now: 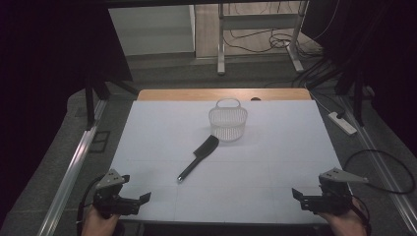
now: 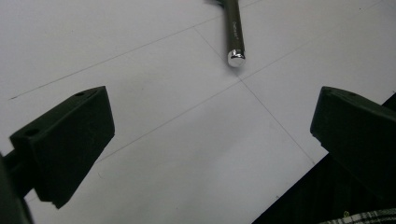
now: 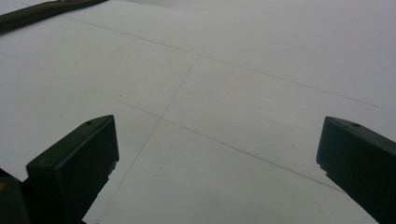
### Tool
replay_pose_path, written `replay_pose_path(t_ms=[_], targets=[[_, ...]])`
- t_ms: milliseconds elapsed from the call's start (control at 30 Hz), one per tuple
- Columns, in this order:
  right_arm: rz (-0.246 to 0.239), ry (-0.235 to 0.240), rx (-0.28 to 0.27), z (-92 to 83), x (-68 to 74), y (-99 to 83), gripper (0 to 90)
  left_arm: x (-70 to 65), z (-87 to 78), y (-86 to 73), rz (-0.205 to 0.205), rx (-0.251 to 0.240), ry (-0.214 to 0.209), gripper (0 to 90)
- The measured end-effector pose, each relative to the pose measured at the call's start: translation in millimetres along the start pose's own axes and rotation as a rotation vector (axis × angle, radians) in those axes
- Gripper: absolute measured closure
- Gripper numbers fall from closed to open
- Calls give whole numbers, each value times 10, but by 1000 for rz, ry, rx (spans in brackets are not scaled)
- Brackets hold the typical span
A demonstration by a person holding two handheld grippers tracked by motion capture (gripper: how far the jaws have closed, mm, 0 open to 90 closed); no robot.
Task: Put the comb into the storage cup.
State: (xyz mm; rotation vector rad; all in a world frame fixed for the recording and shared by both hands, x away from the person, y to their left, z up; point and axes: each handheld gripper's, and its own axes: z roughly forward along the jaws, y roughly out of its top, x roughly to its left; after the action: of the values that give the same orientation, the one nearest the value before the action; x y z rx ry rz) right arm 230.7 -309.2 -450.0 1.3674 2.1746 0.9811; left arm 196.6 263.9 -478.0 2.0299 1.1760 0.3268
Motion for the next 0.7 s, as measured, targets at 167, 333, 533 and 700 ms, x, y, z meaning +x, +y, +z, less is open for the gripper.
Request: replay_pose_path(t_ms=[167, 333, 533, 700], targets=[[7, 22, 15, -5, -5, -4, 0, 11, 1, 0, -8, 4, -2, 0], [2, 14, 20, -2, 4, -5, 0, 15, 7, 3, -13, 8, -1, 0], [-8, 16, 31, 12, 14, -1, 0, 20, 7, 2, -21, 12, 2, 0], [-14, 17, 34, 20, 19, 2, 0, 23, 5, 1, -24, 11, 3, 0]])
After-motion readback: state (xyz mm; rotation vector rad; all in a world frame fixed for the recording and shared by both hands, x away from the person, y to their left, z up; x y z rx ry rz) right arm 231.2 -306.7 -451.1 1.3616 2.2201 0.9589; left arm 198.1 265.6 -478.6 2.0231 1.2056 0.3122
